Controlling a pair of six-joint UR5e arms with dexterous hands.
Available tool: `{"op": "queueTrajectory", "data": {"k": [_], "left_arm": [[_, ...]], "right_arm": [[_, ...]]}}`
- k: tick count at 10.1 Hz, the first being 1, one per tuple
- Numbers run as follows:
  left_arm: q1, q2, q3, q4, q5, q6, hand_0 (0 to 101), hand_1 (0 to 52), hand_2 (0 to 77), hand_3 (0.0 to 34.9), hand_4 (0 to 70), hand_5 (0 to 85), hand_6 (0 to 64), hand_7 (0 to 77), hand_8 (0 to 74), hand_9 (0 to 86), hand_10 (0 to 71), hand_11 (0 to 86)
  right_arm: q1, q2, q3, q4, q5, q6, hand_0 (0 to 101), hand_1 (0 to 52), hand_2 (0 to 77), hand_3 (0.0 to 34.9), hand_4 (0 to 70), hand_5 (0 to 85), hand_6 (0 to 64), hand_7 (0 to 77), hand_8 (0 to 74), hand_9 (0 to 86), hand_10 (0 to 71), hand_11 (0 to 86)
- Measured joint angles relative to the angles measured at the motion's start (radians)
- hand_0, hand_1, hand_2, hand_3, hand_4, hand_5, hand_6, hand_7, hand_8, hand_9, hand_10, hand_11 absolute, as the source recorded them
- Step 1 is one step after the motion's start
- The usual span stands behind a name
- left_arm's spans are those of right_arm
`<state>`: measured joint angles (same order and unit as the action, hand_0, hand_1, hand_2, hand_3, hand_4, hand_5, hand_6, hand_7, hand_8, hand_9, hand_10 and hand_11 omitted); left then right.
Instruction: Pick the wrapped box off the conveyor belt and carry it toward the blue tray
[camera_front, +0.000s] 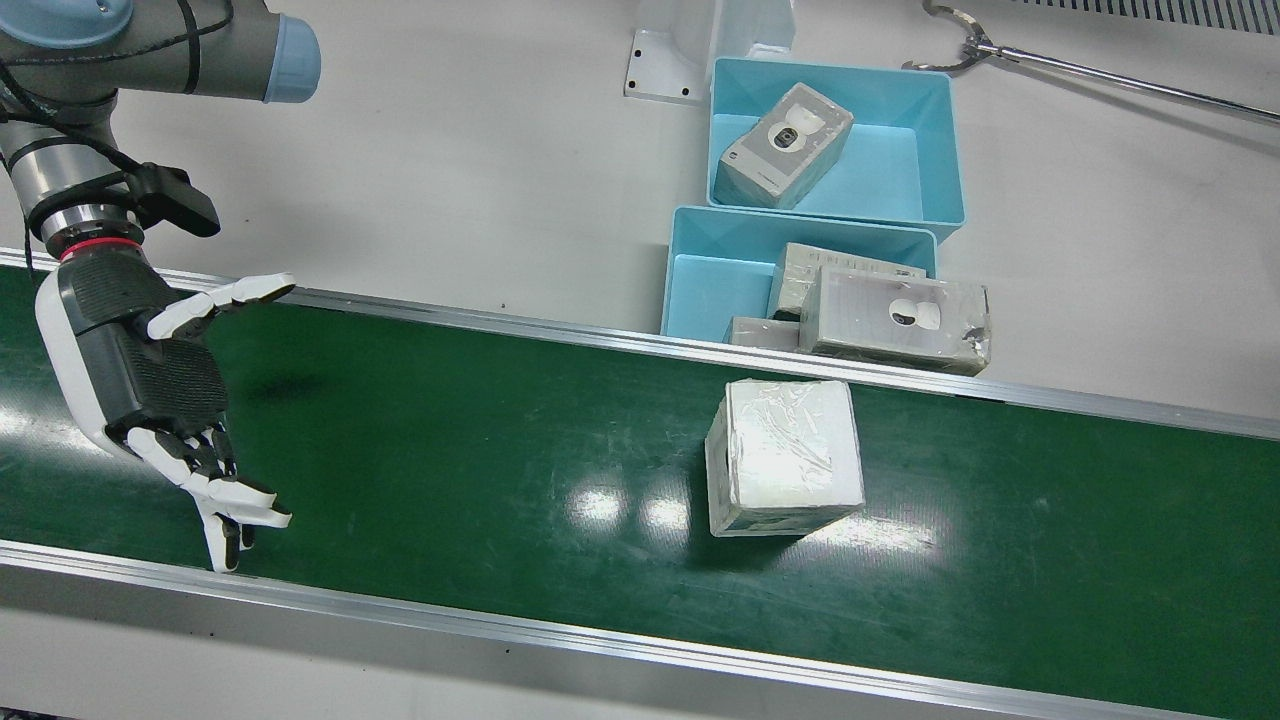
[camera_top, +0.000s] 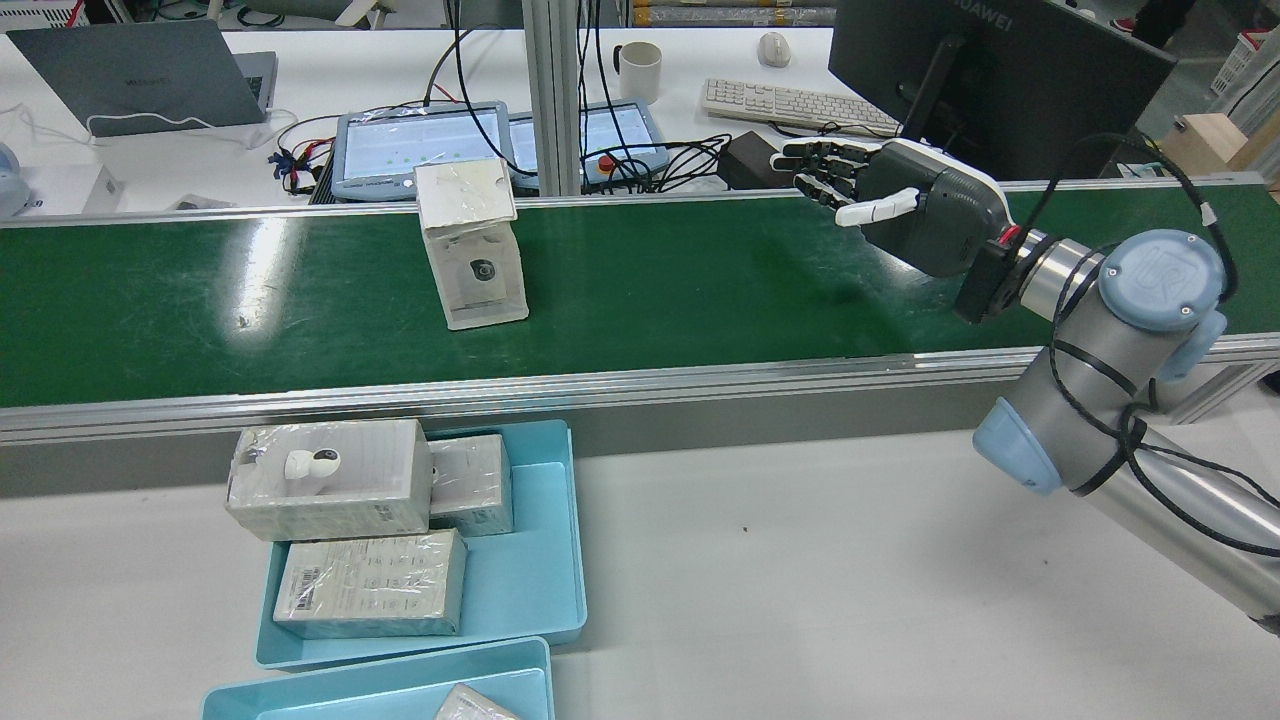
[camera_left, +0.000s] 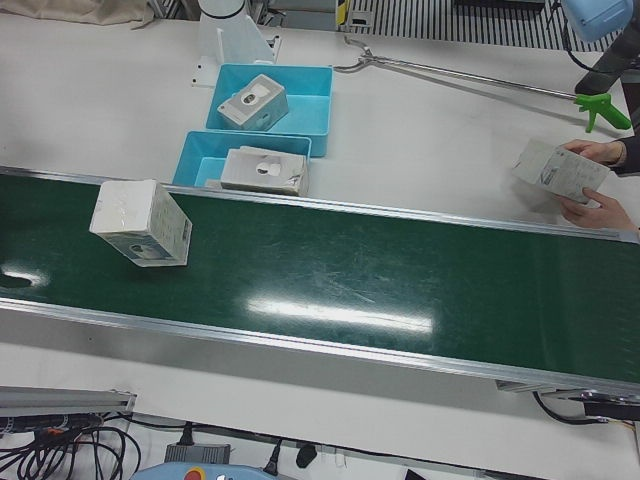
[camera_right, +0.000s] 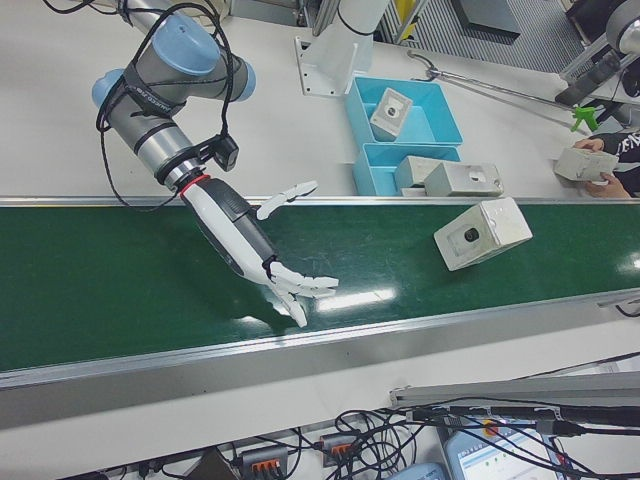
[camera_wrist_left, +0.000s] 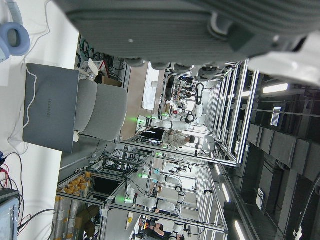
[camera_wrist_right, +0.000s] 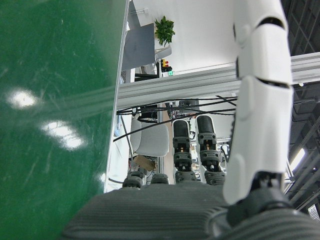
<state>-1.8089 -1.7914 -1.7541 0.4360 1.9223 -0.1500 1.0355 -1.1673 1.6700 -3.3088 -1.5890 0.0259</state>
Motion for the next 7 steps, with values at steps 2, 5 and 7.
{"op": "queueTrajectory", "data": {"k": [2, 5, 7], "left_arm": [[0.0, 0.0, 0.0, 0.0, 0.0, 0.0, 0, 0.0, 1.1, 0.0, 0.0, 0.5, 0.0, 0.5, 0.5, 0.0, 0.5, 0.0], [0.0, 0.0, 0.0, 0.0, 0.0, 0.0, 0, 0.0, 1.1, 0.0, 0.0, 0.5, 0.0, 0.5, 0.5, 0.5, 0.0, 0.5], [0.0, 0.0, 0.0, 0.0, 0.0, 0.0, 0, 0.0, 1.1, 0.0, 0.0, 0.5, 0.0, 0.5, 0.5, 0.5, 0.5, 0.0]], "right_arm": [[0.0, 0.0, 0.0, 0.0, 0.001, 0.0, 48, 13.1, 14.2, 1.6, 21.3, 19.6, 8.2, 21.8, 0.0, 2.2, 1.6, 4.4], [-0.001, 0.004, 0.0, -0.002, 0.001, -0.001, 48, 13.6, 14.2, 1.4, 21.3, 19.1, 7.6, 21.8, 2.2, 3.8, 1.6, 4.4], [0.0, 0.023, 0.008, -0.007, -0.001, -0.027, 48, 13.6, 13.6, 1.6, 21.3, 19.1, 7.6, 21.8, 2.2, 3.8, 1.6, 4.4]]}}
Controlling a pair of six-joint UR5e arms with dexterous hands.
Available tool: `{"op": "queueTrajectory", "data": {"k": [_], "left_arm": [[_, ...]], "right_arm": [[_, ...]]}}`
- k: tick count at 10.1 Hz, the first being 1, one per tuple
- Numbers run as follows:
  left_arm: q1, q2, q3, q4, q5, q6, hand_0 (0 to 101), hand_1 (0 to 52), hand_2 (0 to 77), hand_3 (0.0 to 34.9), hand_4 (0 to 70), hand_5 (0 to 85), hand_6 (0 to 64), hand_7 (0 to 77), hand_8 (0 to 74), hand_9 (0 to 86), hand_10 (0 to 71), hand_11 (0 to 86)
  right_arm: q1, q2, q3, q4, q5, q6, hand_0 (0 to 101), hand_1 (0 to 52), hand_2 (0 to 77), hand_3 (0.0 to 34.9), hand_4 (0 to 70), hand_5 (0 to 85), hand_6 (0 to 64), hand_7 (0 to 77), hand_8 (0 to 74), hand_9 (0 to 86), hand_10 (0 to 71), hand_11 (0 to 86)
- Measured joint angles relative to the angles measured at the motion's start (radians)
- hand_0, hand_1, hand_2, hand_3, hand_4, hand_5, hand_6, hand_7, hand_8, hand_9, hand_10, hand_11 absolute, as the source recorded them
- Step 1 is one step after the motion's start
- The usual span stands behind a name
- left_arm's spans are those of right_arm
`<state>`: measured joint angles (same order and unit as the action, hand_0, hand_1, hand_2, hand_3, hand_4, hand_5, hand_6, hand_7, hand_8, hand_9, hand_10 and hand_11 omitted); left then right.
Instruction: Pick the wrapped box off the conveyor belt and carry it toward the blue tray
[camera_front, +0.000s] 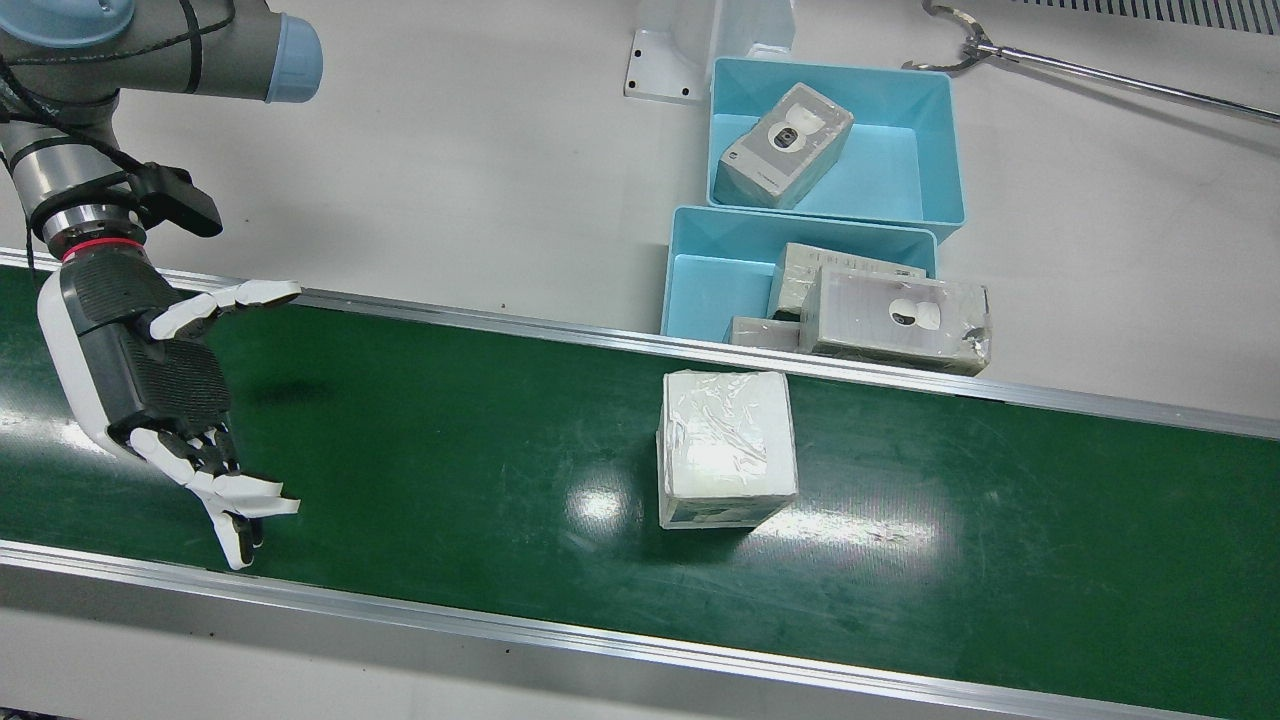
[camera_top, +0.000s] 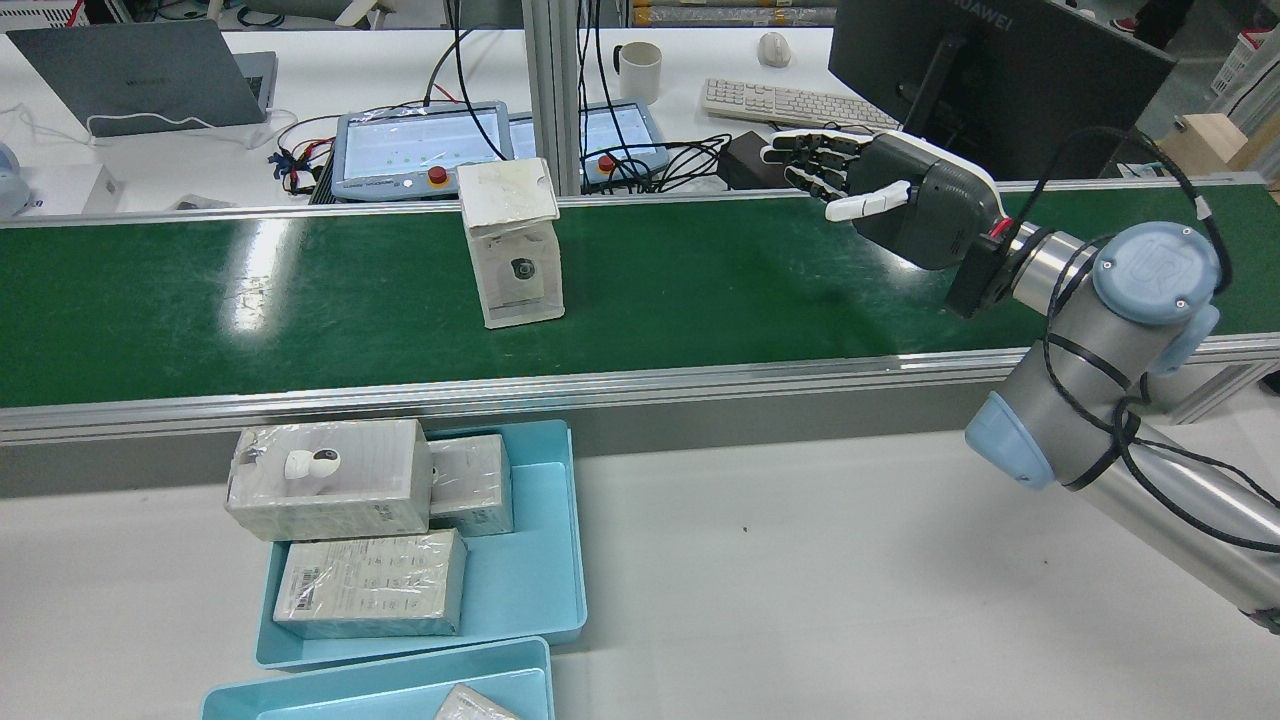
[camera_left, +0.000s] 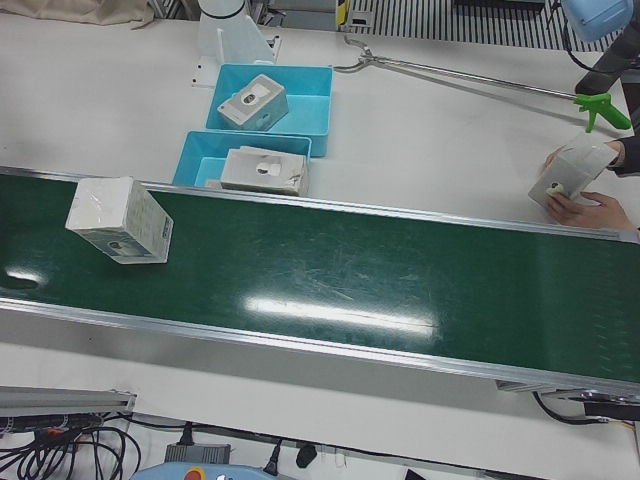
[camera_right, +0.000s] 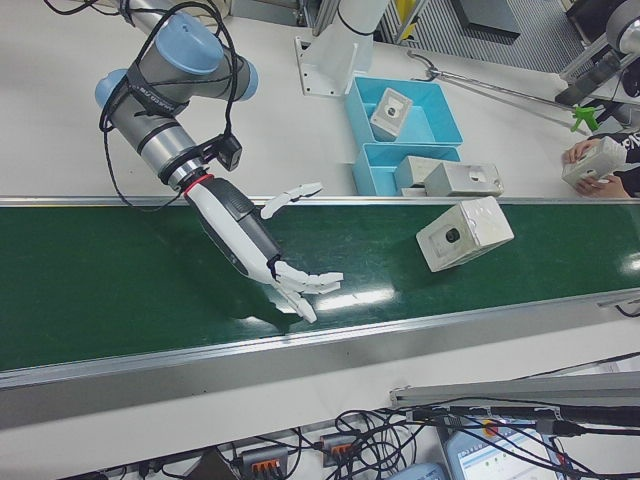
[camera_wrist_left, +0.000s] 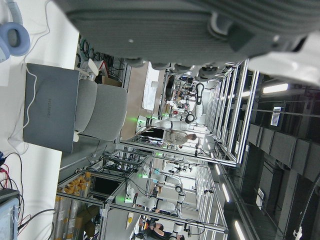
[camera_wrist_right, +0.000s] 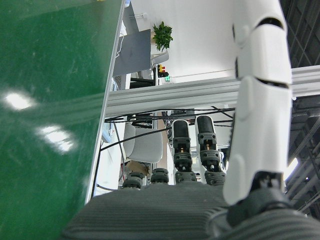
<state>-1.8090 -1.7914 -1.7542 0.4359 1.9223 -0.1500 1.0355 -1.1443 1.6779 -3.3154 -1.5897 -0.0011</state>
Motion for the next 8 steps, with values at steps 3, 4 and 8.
{"op": "queueTrajectory", "data": {"k": [3, 4, 8], "left_arm": [[0.0, 0.0, 0.0, 0.0, 0.0, 0.0, 0, 0.0, 1.1, 0.0, 0.0, 1.1, 0.0, 0.5, 0.5, 0.5, 0.5, 0.5], [0.0, 0.0, 0.0, 0.0, 0.0, 0.0, 0, 0.0, 1.1, 0.0, 0.0, 1.1, 0.0, 0.5, 0.5, 0.0, 0.0, 0.0], [0.0, 0.0, 0.0, 0.0, 0.0, 0.0, 0, 0.0, 1.1, 0.0, 0.0, 1.1, 0.0, 0.5, 0.5, 0.0, 0.5, 0.0]], "right_arm": [[0.002, 0.038, 0.006, -0.003, -0.003, -0.08, 49, 15.3, 15.8, 1.8, 23.5, 19.1, 8.7, 24.5, 2.2, 3.3, 0.0, 3.8], [0.0, 0.044, 0.004, -0.004, -0.003, -0.1, 49, 15.3, 15.8, 1.6, 25.1, 19.1, 9.8, 24.5, 2.2, 3.3, 1.6, 3.3], [-0.036, 0.054, -0.032, -0.004, 0.007, -0.134, 48, 13.1, 16.4, 1.8, 25.1, 19.1, 9.8, 24.5, 2.2, 3.3, 1.6, 3.8]]}}
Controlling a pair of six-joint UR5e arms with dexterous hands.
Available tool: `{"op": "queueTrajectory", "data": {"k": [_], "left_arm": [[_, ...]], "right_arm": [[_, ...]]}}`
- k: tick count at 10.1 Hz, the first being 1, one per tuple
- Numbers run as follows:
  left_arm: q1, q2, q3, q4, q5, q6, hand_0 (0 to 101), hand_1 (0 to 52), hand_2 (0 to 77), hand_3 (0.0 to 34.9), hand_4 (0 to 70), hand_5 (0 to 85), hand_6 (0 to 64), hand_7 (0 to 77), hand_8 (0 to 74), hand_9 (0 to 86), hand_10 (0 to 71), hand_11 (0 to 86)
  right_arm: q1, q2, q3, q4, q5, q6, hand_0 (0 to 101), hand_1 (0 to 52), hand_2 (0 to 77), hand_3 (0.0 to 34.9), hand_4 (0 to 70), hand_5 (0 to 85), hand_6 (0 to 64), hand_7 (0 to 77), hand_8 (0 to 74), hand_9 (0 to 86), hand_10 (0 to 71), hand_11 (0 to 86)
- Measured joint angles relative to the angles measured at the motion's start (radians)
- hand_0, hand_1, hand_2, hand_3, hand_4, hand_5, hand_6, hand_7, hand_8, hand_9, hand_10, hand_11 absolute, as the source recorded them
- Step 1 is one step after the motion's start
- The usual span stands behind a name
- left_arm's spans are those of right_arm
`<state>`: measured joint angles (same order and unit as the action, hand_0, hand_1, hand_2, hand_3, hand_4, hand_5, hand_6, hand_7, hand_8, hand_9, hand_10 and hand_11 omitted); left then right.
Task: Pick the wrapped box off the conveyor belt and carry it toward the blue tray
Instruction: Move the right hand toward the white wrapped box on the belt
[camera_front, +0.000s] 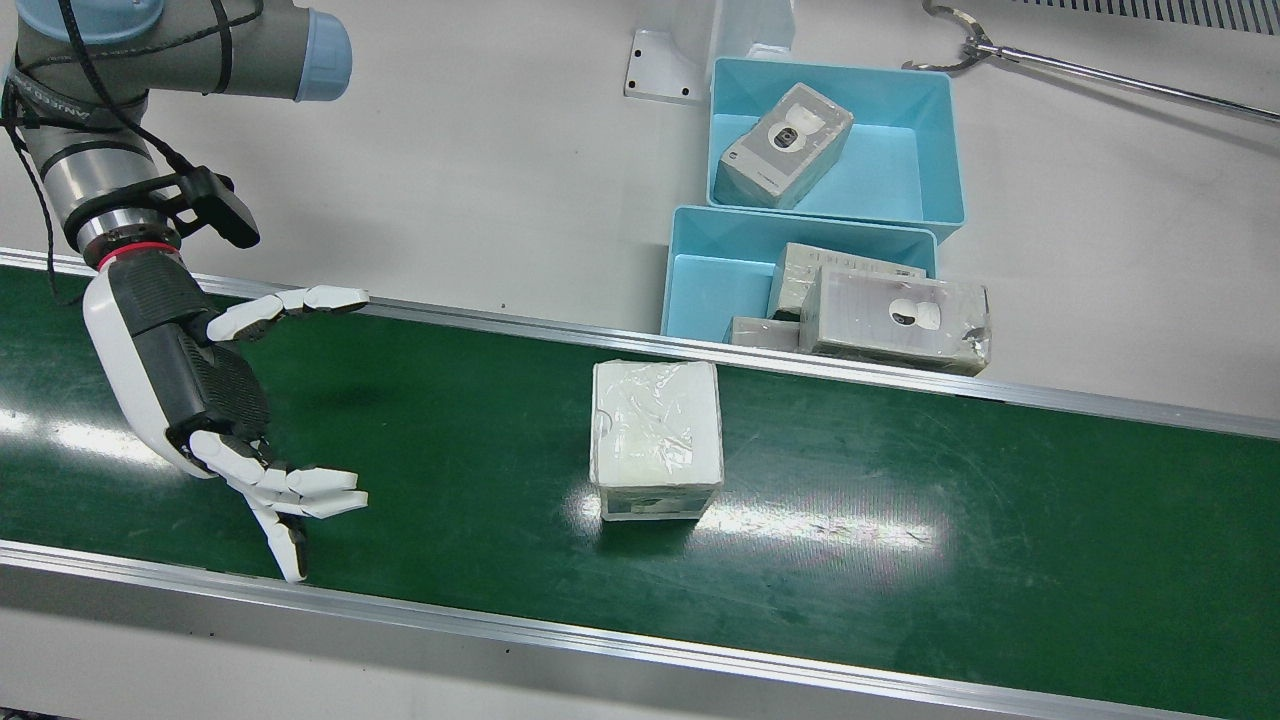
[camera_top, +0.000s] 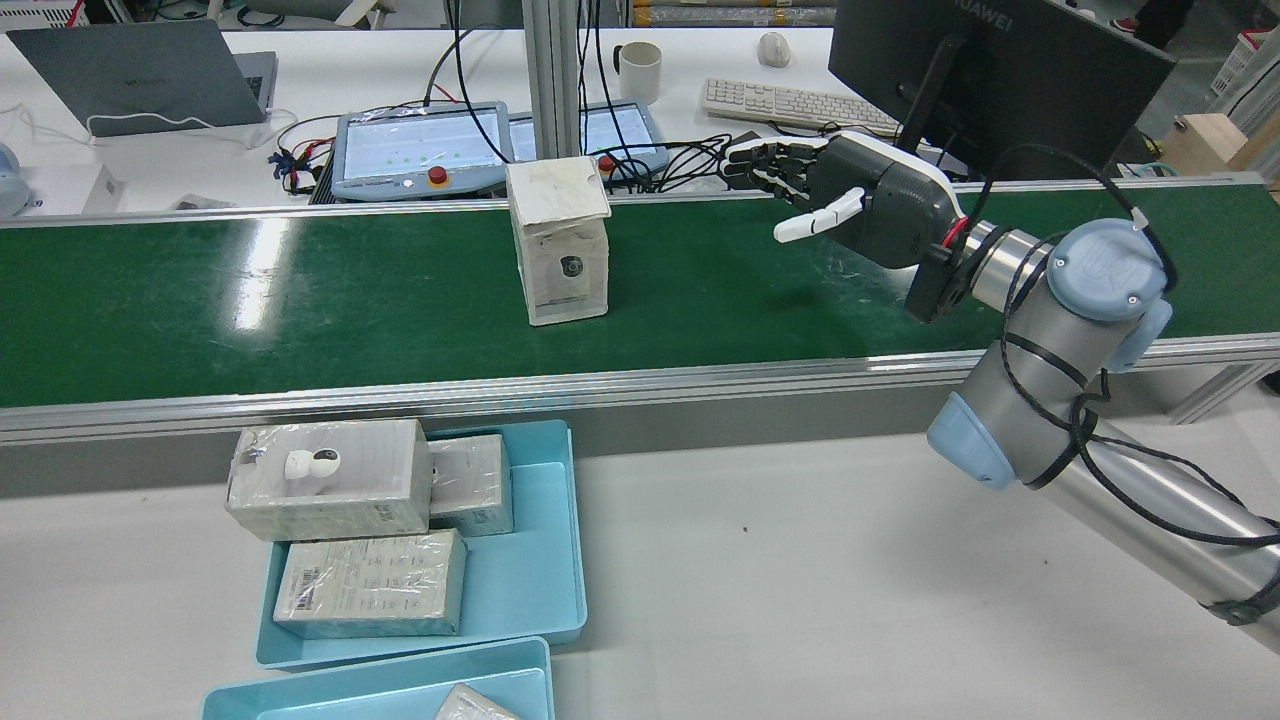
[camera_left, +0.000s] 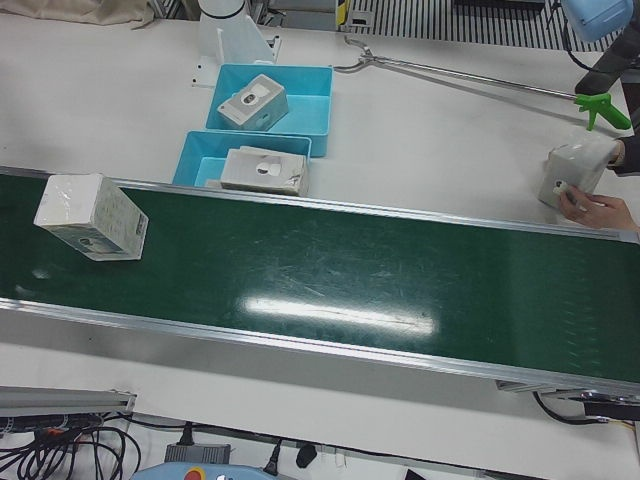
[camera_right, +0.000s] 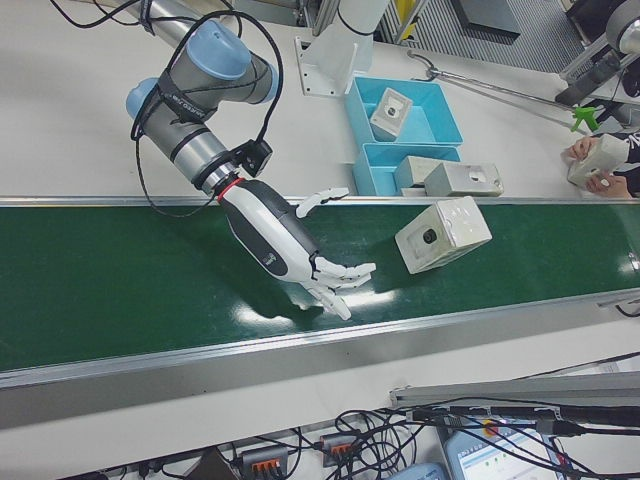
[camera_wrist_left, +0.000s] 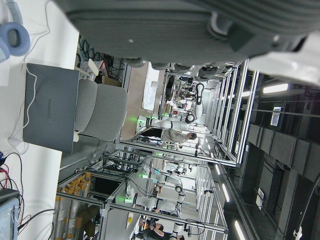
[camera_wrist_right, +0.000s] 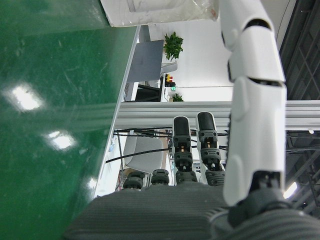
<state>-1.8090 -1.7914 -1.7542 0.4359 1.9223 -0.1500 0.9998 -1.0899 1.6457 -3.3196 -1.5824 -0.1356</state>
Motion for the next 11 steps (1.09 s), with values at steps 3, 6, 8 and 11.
{"op": "queueTrajectory", "data": {"k": [3, 6, 8, 11], "left_arm": [[0.0, 0.0, 0.0, 0.0, 0.0, 0.0, 0, 0.0, 0.5, 0.0, 0.0, 0.5, 0.0, 0.5, 0.5, 0.5, 0.0, 0.5], [0.0, 0.0, 0.0, 0.0, 0.0, 0.0, 0, 0.0, 1.1, 0.0, 0.0, 1.1, 0.0, 0.5, 0.5, 0.0, 0.5, 0.5], [0.0, 0.0, 0.0, 0.0, 0.0, 0.0, 0, 0.0, 1.1, 0.0, 0.0, 1.1, 0.0, 0.5, 0.5, 0.0, 0.5, 0.0], [0.0, 0.0, 0.0, 0.0, 0.0, 0.0, 0, 0.0, 1.1, 0.0, 0.0, 0.5, 0.0, 0.5, 0.5, 0.0, 0.0, 0.5]], "right_arm": [[-0.017, 0.008, -0.021, 0.001, 0.015, -0.009, 48, 14.7, 16.4, 1.6, 25.6, 20.2, 10.4, 25.1, 2.2, 3.3, 3.3, 4.4], [-0.02, 0.021, -0.024, 0.0, 0.028, -0.01, 48, 14.7, 15.3, 1.8, 26.7, 20.2, 10.4, 25.1, 2.2, 4.9, 1.6, 3.8], [-0.025, 0.029, -0.023, -0.002, 0.054, -0.008, 49, 14.7, 15.8, 1.8, 26.2, 20.2, 10.4, 25.6, 1.1, 3.3, 1.6, 4.4], [-0.032, 0.019, -0.02, -0.003, 0.063, 0.006, 49, 14.7, 12.5, 1.8, 21.8, 17.5, 9.8, 21.3, 1.1, 3.3, 0.0, 1.6]]}}
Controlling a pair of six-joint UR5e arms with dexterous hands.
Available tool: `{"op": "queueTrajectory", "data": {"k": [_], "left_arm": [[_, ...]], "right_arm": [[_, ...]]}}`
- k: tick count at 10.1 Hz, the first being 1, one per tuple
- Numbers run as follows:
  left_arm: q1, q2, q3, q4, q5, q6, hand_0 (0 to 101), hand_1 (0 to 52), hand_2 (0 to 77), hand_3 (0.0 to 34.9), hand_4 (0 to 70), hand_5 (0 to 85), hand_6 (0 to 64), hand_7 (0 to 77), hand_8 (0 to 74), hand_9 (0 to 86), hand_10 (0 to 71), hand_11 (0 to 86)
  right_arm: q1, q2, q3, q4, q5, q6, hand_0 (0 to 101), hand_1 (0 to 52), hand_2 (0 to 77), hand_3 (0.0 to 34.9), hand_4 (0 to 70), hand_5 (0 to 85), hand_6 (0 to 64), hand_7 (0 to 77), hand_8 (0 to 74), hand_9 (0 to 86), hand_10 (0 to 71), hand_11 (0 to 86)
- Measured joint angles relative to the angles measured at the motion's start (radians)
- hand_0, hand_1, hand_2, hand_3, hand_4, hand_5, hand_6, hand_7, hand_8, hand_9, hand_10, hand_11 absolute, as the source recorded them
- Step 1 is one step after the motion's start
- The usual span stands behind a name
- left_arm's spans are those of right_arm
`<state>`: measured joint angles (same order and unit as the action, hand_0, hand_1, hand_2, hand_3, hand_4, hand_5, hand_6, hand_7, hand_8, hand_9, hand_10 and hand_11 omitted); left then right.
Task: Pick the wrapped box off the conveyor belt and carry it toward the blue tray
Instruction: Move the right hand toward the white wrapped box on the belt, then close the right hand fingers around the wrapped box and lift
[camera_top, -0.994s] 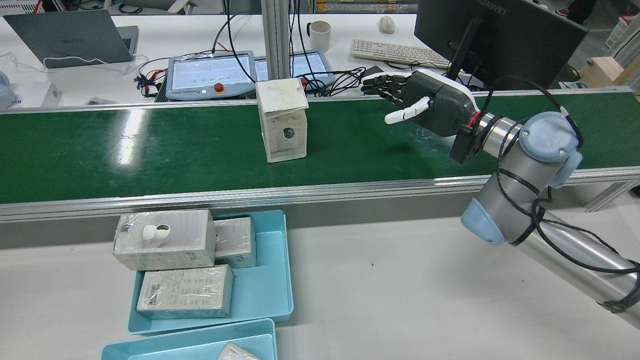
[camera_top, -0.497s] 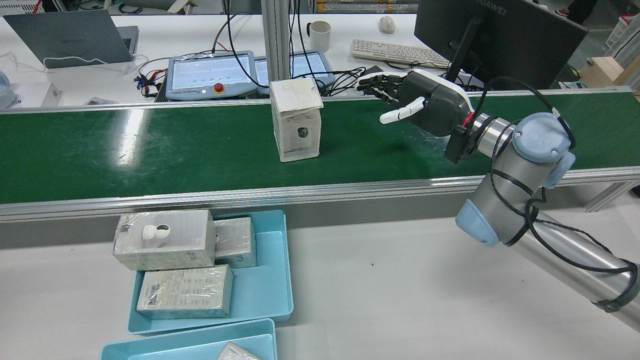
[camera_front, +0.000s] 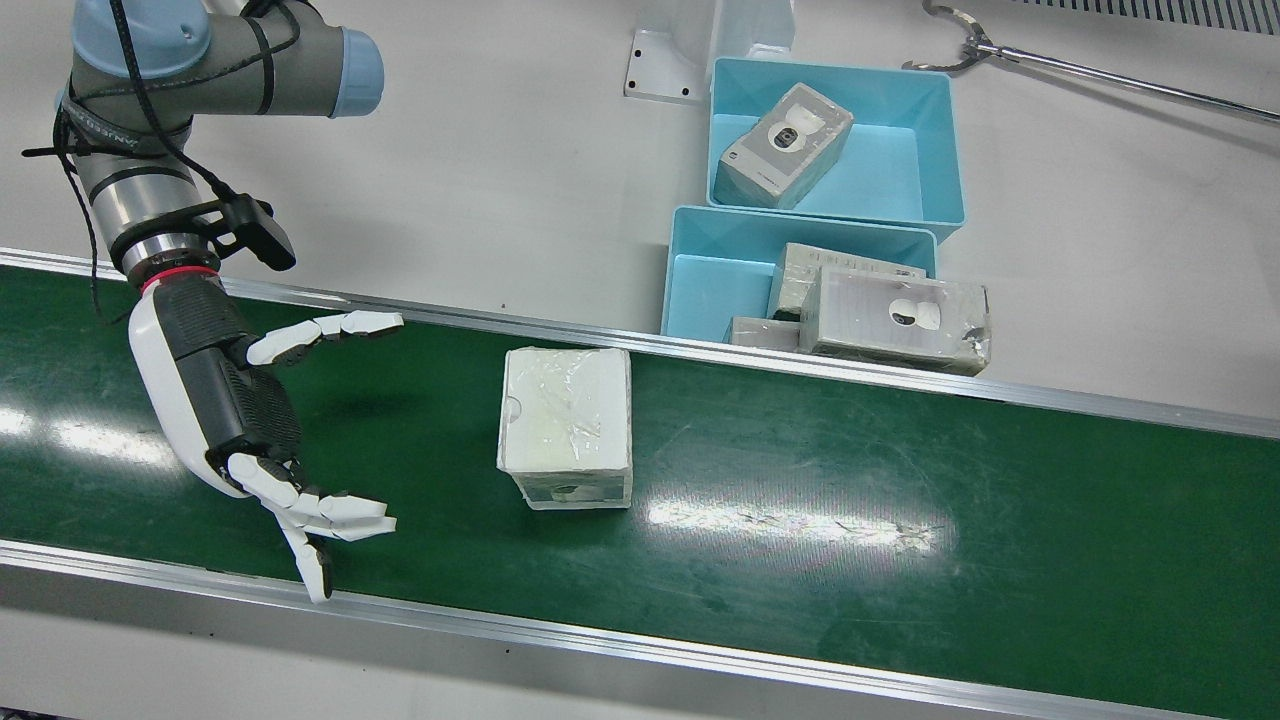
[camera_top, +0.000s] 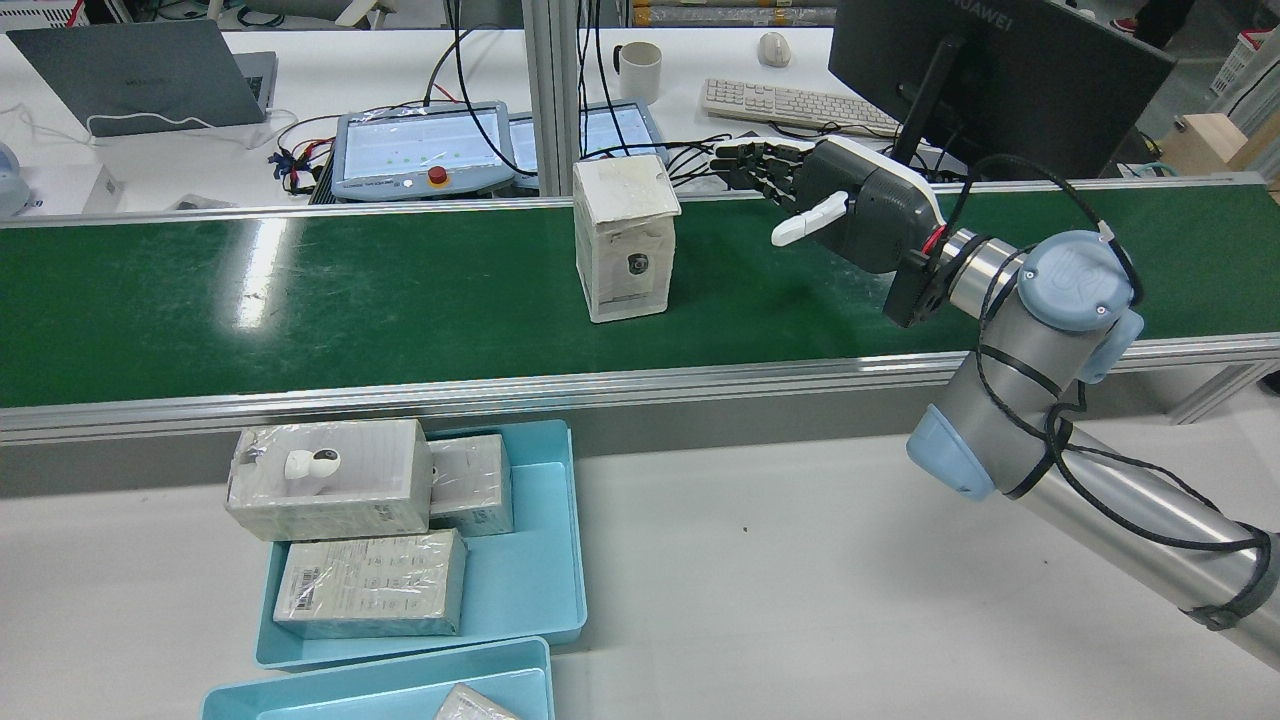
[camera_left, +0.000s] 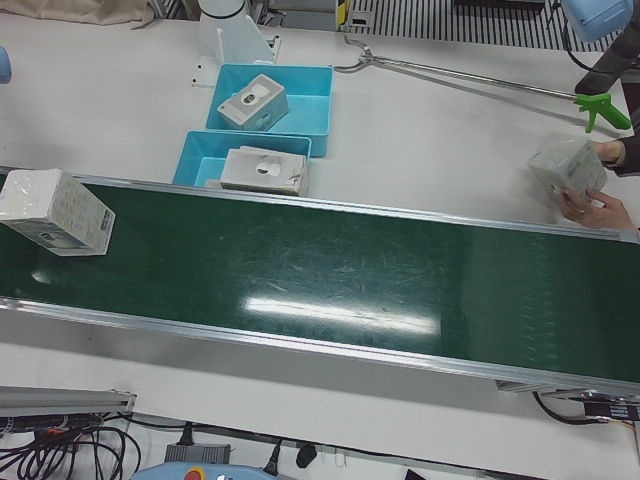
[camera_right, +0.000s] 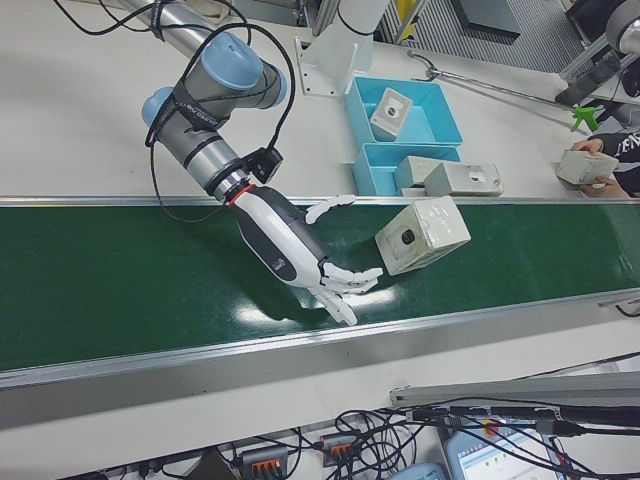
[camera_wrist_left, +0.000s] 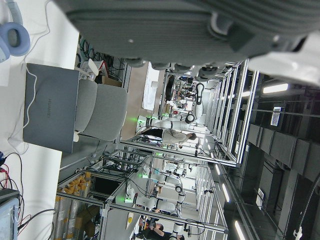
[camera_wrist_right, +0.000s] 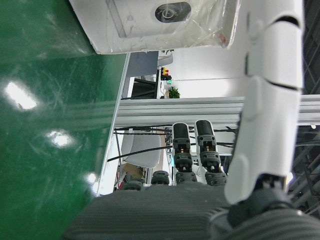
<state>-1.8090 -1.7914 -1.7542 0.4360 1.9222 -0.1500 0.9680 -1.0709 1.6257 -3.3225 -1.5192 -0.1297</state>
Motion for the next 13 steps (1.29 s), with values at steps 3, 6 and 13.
{"op": "queueTrajectory", "data": {"k": [3, 6, 13], "left_arm": [[0.0, 0.0, 0.0, 0.0, 0.0, 0.0, 0, 0.0, 0.5, 0.0, 0.0, 0.5, 0.0, 0.5, 0.5, 0.5, 0.5, 0.0], [0.0, 0.0, 0.0, 0.0, 0.0, 0.0, 0, 0.0, 1.1, 0.0, 0.0, 0.5, 0.0, 0.5, 0.5, 0.5, 0.5, 0.5], [0.0, 0.0, 0.0, 0.0, 0.0, 0.0, 0, 0.0, 1.1, 0.0, 0.0, 0.5, 0.0, 0.5, 0.5, 0.5, 0.5, 0.0]], "right_arm": [[0.0, -0.03, 0.008, 0.002, -0.004, 0.031, 46, 10.4, 8.2, 1.8, 18.5, 15.8, 5.5, 16.9, 0.0, 1.6, 0.0, 1.6], [-0.007, -0.027, 0.017, 0.002, -0.008, 0.038, 53, 24.5, 20.7, 2.2, 14.7, 15.8, 5.5, 16.9, 0.0, 1.6, 0.0, 1.6], [-0.086, 0.042, 0.007, -0.024, 0.02, 0.011, 50, 17.5, 13.1, 4.8, 14.7, 18.0, 6.0, 21.8, 0.0, 2.7, 0.0, 1.6]]}}
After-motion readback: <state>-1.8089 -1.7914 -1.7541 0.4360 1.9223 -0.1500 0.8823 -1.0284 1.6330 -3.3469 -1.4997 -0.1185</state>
